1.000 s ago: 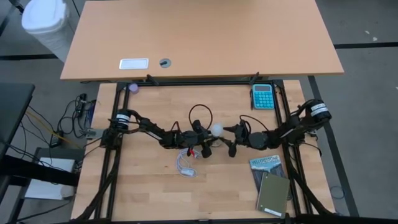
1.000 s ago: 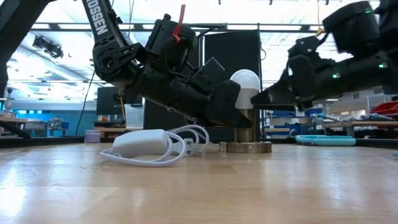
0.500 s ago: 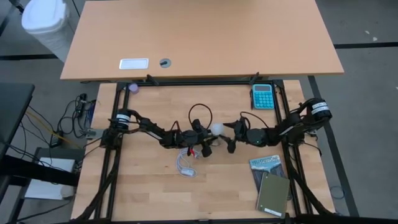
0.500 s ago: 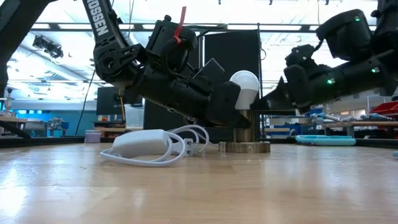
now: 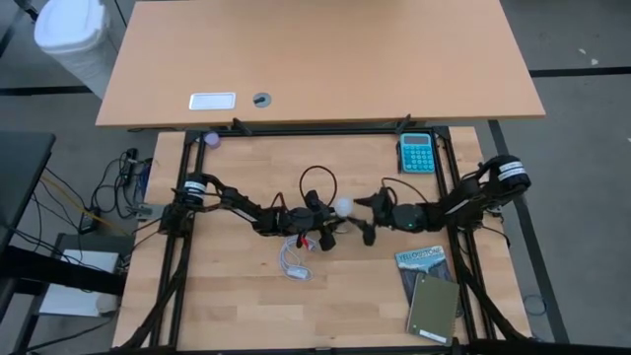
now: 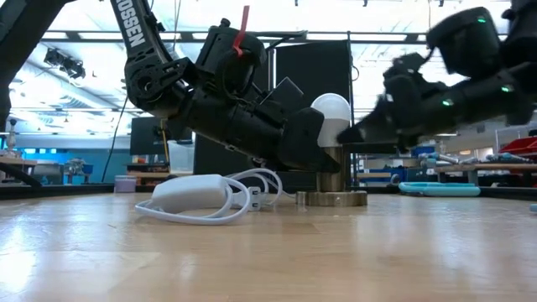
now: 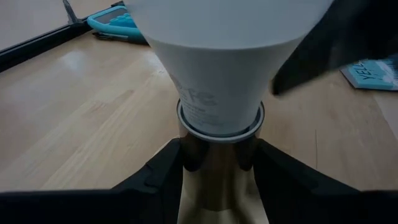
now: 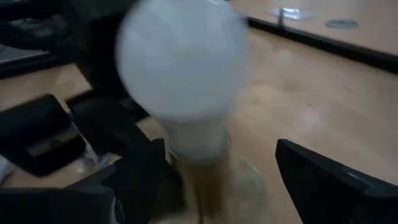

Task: Screw lightbulb
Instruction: Remove the lightbulb from the desk lamp

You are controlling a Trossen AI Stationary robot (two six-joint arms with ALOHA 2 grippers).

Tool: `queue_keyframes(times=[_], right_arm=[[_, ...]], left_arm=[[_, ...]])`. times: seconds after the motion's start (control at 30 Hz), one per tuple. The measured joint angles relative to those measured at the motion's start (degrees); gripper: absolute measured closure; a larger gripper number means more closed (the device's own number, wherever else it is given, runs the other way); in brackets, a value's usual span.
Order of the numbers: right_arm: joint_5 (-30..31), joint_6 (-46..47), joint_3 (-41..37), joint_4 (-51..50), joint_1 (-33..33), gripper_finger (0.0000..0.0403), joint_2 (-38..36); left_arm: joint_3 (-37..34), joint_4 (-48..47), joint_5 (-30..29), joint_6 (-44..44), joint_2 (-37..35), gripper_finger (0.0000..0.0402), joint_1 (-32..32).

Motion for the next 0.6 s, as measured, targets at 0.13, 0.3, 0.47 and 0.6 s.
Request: queue_keyframes(times=[0.13,0.3,0.47,0.6], right_arm=[[-0.7,-3.8,5.1,-1.7,0.1,0.0095,3.3],[2.2,-5.5,5.7,-1.9,-0.6,0.0095,4.0],[4.1,-4.8,2.6,-1.9,-0.5,0.0095,1.4],[10.4,-2.0,-1.0,-1.9,0.0,0.0095,-1.1]], left_arm=[[0.0,0.0,0.0,0.0,0.0,0.0231,0.0],[0.0,0.0,-0.2,-0.1,0.0,0.0231,-0.1],[0.1,-0.1,-0.5,-0.2,0.0,0.0231,0.0],[0.0,-0.3,-0.8,-0.3,0.0,0.0231,0.0]])
